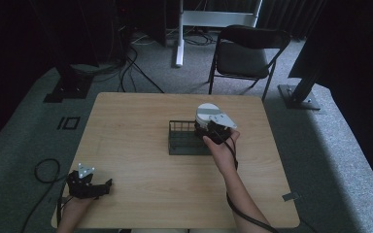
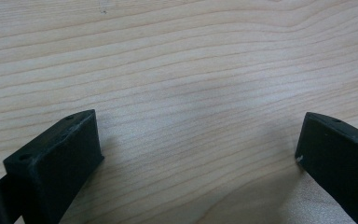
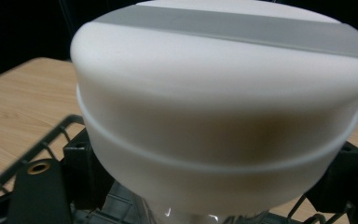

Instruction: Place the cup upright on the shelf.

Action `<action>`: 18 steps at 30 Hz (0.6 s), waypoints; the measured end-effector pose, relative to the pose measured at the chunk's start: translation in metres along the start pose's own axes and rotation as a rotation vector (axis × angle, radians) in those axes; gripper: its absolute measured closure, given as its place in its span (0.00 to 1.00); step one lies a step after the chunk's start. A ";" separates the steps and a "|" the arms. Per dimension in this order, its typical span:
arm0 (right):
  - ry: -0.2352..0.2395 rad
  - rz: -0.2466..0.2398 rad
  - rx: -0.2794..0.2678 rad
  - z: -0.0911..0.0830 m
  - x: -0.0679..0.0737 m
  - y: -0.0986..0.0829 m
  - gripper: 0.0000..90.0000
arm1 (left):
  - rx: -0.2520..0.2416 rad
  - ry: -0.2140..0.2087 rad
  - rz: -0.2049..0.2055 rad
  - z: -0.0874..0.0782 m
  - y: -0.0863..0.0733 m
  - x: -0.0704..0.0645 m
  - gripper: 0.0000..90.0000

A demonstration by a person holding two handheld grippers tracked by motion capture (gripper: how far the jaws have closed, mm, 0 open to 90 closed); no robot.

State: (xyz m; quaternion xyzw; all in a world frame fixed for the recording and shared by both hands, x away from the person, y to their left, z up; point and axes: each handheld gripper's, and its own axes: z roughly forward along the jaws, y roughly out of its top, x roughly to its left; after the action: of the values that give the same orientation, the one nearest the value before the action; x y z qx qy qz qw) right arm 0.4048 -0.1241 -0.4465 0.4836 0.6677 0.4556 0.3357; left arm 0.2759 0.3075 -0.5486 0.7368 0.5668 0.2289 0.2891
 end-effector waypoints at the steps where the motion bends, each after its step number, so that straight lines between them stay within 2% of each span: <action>1: 0.003 0.010 0.005 0.002 0.000 -0.001 0.20 | 0.000 0.000 0.000 0.000 0.000 0.000 0.00; 5: 0.003 0.019 0.025 0.009 0.002 -0.006 0.20 | 0.000 0.000 0.000 0.000 0.000 0.000 0.00; 18: -0.005 0.006 0.087 0.020 0.004 -0.019 0.20 | 0.000 0.000 0.000 0.000 0.000 0.000 0.00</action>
State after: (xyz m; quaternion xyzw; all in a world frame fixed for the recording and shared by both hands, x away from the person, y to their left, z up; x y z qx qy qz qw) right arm 0.4143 -0.1171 -0.4717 0.5009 0.6846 0.4261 0.3144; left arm 0.2759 0.3075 -0.5486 0.7368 0.5667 0.2289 0.2890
